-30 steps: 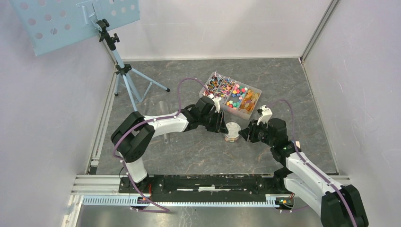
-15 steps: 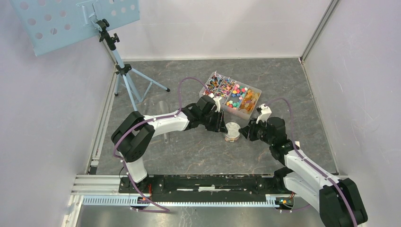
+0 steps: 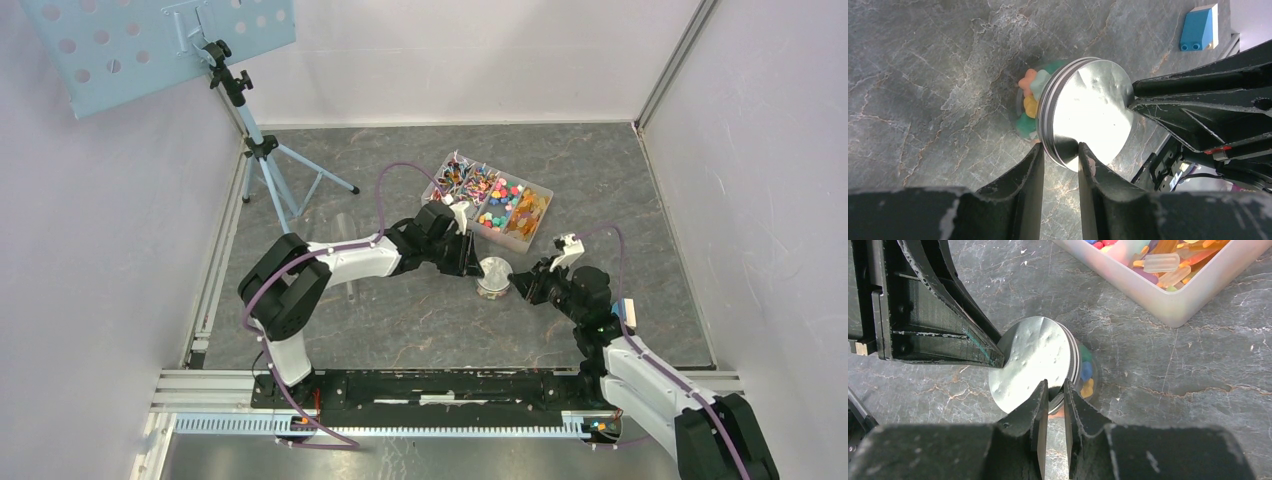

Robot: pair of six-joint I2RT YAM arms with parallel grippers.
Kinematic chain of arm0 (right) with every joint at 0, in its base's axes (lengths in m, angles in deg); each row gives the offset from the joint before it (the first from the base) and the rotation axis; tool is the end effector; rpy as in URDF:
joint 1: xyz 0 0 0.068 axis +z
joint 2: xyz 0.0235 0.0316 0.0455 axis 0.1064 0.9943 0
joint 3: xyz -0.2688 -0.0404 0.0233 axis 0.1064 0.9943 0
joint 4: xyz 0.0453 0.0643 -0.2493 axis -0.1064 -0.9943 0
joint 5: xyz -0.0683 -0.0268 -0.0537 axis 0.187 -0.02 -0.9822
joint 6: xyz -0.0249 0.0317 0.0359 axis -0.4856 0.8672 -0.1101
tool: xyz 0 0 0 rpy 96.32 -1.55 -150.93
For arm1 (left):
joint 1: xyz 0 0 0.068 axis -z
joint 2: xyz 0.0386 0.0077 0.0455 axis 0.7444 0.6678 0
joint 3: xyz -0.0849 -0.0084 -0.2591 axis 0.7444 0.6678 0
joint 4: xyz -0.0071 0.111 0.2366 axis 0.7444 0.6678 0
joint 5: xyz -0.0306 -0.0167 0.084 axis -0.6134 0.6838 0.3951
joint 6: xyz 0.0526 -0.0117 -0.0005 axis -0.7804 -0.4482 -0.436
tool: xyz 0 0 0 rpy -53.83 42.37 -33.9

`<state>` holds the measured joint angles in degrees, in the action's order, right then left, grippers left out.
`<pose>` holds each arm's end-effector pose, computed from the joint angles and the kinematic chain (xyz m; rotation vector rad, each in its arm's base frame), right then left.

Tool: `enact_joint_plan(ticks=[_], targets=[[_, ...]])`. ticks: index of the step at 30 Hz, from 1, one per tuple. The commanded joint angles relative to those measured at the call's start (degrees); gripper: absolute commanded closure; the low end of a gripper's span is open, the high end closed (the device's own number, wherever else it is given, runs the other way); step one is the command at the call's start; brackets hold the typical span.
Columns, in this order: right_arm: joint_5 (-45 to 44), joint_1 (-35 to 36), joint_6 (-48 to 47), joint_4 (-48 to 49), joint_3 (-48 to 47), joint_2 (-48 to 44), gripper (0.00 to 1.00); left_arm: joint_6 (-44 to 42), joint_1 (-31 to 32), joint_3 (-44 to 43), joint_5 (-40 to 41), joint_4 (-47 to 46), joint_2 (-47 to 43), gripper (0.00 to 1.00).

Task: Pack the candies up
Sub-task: Close the bottle lid on the packing bottle, then reset both arms

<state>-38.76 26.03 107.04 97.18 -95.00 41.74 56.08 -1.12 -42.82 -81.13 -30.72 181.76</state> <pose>0.1515 0.0649 0.1526 -0.0614 1.9686 0.8071 0.2508 -0.2862 0.1787 0.4825 2.4603 -1.0556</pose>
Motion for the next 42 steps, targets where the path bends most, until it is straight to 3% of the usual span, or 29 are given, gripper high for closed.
enact_joint_plan(ticks=[1,7,10,14,16,21,23,27,28,33,42], targets=[[-0.2,0.3,-0.4,-8.2,1.7,0.4,0.8,-2.5,0.3,-1.5,3.2,6.1,2.9,0.66],[-0.9,0.3,-0.7,-15.5,-7.2,-3.0,0.57,-3.8,0.2,-9.0,2.5,11.2,0.8,0.42],[-2.7,0.3,-2.2,-20.7,-12.9,-5.3,0.45,-5.3,-0.1,-13.0,3.7,15.1,-1.3,0.37],[-6.0,0.3,-5.8,-29.1,-20.6,-6.7,0.19,-7.9,-0.7,-18.4,5.6,20.6,-5.3,0.35],[-7.5,0.3,-8.3,-33.2,-24.8,-7.1,0.02,-9.2,-0.8,-21.0,7.1,23.4,-7.6,0.34],[-13.9,0.3,-14.8,-43.2,-35.2,-8.7,0.02,-12.2,-0.8,-24.7,10.6,28.0,-16.5,0.28],[-17.2,0.2,-17.5,-45.9,-38.2,-9.9,0.02,-12.9,-0.8,-24.6,13.0,28.6,-20.8,0.17],[-21.1,0.3,-20.6,-49.0,-42.0,-13.5,0.02,-14.3,-0.8,-22.0,17.8,28.8,-29.6,0.08],[-21.9,0.3,-21.0,-49.4,-42.6,-14.5,0.02,-14.5,-0.8,-21.3,18.7,28.8,-31.4,0.01],[-22.2,0.3,-19.1,-52.1,-44.3,-18.8,0.02,-15.1,-0.8,-15.9,21.1,28.9,-40.9,0.0],[-21.1,0.3,-16.4,-52.5,-39.2,-24.3,0.02,-13.3,-0.8,-1.5,21.9,24.1,-58.1,0.0]])
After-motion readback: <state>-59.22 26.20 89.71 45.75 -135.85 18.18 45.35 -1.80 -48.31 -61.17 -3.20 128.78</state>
